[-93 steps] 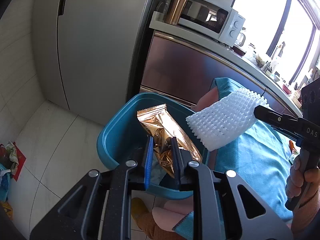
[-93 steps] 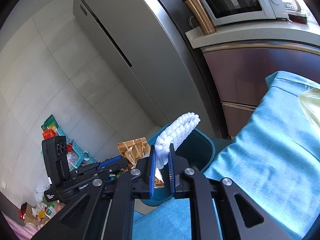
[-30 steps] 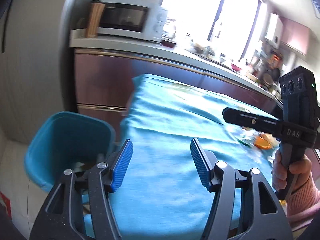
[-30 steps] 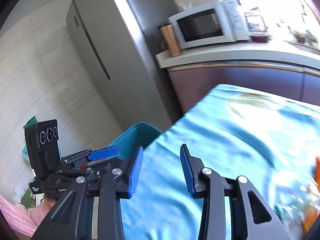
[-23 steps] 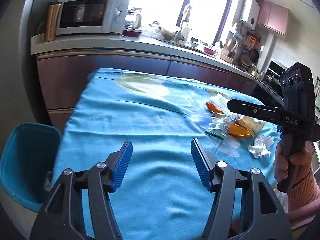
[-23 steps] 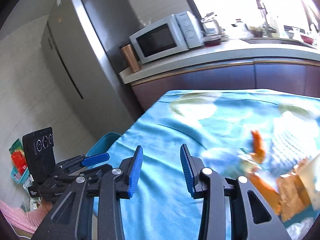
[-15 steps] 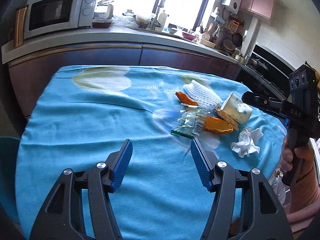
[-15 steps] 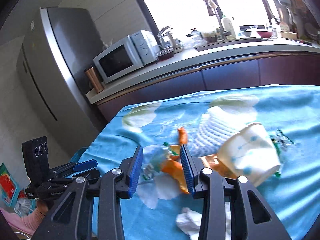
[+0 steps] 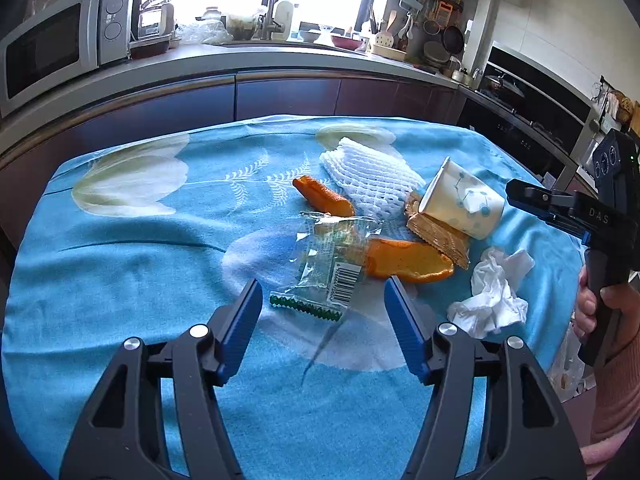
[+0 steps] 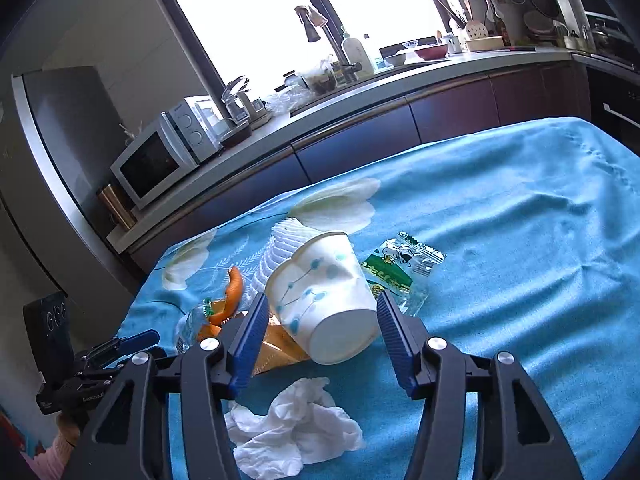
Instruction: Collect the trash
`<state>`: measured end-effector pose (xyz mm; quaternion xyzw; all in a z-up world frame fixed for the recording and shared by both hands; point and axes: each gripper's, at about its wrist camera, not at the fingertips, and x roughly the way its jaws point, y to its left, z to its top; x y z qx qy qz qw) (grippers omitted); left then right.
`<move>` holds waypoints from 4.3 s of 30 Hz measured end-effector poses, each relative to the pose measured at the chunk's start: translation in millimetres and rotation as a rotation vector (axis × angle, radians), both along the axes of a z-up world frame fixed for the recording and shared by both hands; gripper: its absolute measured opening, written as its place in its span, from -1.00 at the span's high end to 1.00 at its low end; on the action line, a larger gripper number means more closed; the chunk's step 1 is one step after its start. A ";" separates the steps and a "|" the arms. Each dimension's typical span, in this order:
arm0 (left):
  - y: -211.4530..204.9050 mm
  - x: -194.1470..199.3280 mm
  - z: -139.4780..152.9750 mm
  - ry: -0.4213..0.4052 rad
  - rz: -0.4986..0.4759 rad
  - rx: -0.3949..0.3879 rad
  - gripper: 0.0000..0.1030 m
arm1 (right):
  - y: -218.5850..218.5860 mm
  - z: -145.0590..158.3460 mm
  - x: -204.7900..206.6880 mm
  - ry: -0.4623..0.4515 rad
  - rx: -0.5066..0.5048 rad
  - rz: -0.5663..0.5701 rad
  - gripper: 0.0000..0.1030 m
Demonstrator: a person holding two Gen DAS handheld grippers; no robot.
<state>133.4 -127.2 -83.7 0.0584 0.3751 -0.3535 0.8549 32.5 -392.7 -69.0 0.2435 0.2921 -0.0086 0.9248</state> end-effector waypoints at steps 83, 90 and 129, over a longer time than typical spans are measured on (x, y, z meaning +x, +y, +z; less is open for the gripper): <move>-28.4 29.9 -7.9 -0.007 -0.015 0.111 0.29 | -16.2 -14.5 4.5 -0.047 0.201 0.004 0.40; -31.9 32.0 -6.7 -0.007 -0.017 0.114 0.46 | -17.4 -20.9 10.5 -0.038 0.220 0.007 0.93; 72.5 -15.0 46.1 -0.098 0.144 0.006 0.50 | 34.7 36.6 7.3 -0.236 0.265 0.218 0.99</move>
